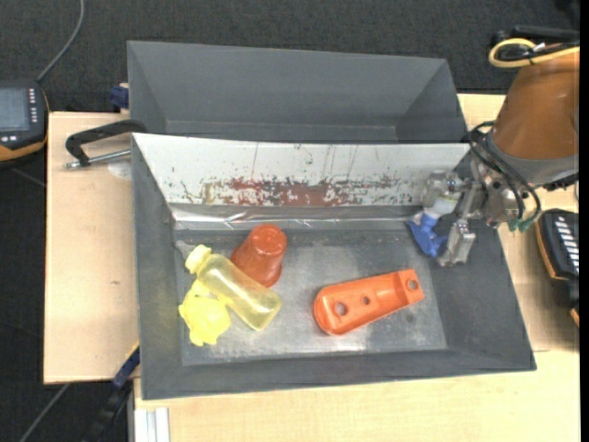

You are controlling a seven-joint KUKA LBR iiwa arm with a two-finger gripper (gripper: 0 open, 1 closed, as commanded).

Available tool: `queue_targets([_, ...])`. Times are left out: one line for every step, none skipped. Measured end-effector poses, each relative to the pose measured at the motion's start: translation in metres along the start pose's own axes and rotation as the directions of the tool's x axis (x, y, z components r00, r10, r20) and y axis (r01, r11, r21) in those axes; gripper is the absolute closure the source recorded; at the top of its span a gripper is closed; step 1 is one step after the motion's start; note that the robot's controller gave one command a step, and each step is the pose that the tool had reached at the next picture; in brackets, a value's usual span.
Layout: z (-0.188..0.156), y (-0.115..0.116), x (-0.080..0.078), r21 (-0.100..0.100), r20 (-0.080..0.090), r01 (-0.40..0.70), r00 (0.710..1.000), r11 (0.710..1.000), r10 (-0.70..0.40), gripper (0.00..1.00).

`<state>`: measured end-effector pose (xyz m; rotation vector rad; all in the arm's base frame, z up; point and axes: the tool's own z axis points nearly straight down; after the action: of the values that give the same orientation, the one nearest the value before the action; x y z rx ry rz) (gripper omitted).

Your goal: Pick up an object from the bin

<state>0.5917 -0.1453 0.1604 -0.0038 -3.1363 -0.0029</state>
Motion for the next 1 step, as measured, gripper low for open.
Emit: queue_targets([-0.0052, 0.0006, -0.0017, 0.002, 0.008, 0.002, 1.0, 1.0, -0.002, 0.0])
